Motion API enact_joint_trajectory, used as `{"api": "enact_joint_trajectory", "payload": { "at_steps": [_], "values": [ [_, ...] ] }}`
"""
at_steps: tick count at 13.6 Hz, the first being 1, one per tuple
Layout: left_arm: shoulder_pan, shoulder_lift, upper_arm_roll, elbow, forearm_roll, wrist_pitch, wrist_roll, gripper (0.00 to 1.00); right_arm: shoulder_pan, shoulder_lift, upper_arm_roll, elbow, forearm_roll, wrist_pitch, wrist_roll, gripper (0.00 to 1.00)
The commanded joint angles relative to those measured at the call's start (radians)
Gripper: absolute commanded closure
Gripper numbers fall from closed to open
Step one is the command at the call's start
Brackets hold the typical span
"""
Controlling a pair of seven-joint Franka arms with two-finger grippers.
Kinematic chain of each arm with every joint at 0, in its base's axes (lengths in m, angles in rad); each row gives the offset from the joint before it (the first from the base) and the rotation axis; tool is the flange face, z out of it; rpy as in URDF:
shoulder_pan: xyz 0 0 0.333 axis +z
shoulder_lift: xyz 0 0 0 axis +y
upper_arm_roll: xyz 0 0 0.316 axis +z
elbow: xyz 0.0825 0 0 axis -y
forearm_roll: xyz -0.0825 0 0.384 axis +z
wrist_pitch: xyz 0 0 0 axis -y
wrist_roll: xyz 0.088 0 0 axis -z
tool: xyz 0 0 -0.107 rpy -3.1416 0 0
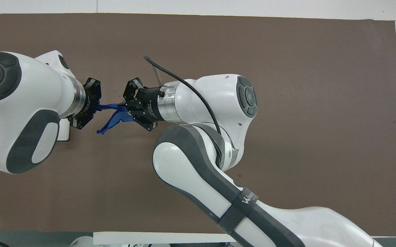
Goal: Right arm passes towel to left arm to hang
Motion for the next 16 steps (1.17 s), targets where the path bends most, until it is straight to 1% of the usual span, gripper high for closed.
{"api": "enact_joint_trajectory", "payload": {
  "at_steps": [1,2,4,5,6,7,9,10,11,12,14,15,16],
  "values": [
    [0.0,0.013,0.01,0.039,-0.01,-0.016,0.003,1.0,-0.018,-0.015,-0.006,-0.015,-0.096,-0.02,-0.052,0.0],
    [0.011,0.021,0.013,0.081,-0.01,-0.033,0.022,1.0,-0.046,-0.021,-0.009,-0.014,-0.187,-0.055,-0.064,0.0],
    [0.053,0.044,0.014,0.15,-0.001,-0.059,0.084,1.0,-0.133,-0.058,-0.01,-0.011,-0.406,-0.192,-0.156,0.0],
    [0.07,0.049,0.014,0.167,-0.001,-0.053,0.124,1.0,-0.191,-0.078,-0.01,0.0,-0.527,-0.293,-0.249,0.0],
    [0.09,0.053,0.014,0.179,-0.001,-0.045,0.154,1.0,-0.252,-0.099,-0.01,0.011,-0.636,-0.387,-0.38,0.0],
    [0.109,0.055,0.014,0.2,0.001,-0.04,0.188,1.0,-0.311,-0.116,-0.009,0.02,-0.705,-0.455,-0.52,0.0],
    [0.156,0.059,0.014,0.221,0.012,-0.04,0.265,1.0,-0.433,-0.168,-0.012,0.032,-0.755,-0.578,-0.79,0.0],
    [0.181,0.056,0.014,0.221,0.016,-0.037,0.306,1.0,-0.487,-0.194,-0.013,0.04,-0.772,-0.627,-0.858,0.0],
    [0.198,0.056,0.014,0.224,0.018,-0.034,0.325,1.0,-0.538,-0.222,-0.012,0.064,-0.816,-0.691,-0.904,0.0],
    [0.219,0.058,0.014,0.225,0.025,-0.022,0.334,1.0,-0.567,-0.245,-0.012,0.089,-0.848,-0.756,-0.944,0.0],
    [0.274,0.059,0.014,0.221,0.03,0.03,0.383,1.0,-0.619,-0.271,-0.015,0.161,-0.873,-0.888,-1.007,0.0],
    [0.314,0.059,0.014,0.215,0.03,0.07,0.417,1.0,-0.629,-0.276,-0.015,0.211,-0.94,-0.967,-1.024,0.0],
    [0.354,0.064,0.014,0.211,0.03,0.1,0.47,1.0,-0.636,-0.273,-0.015,0.248,-1.006,-1.015,-1.033,0.0]
  ]
}}
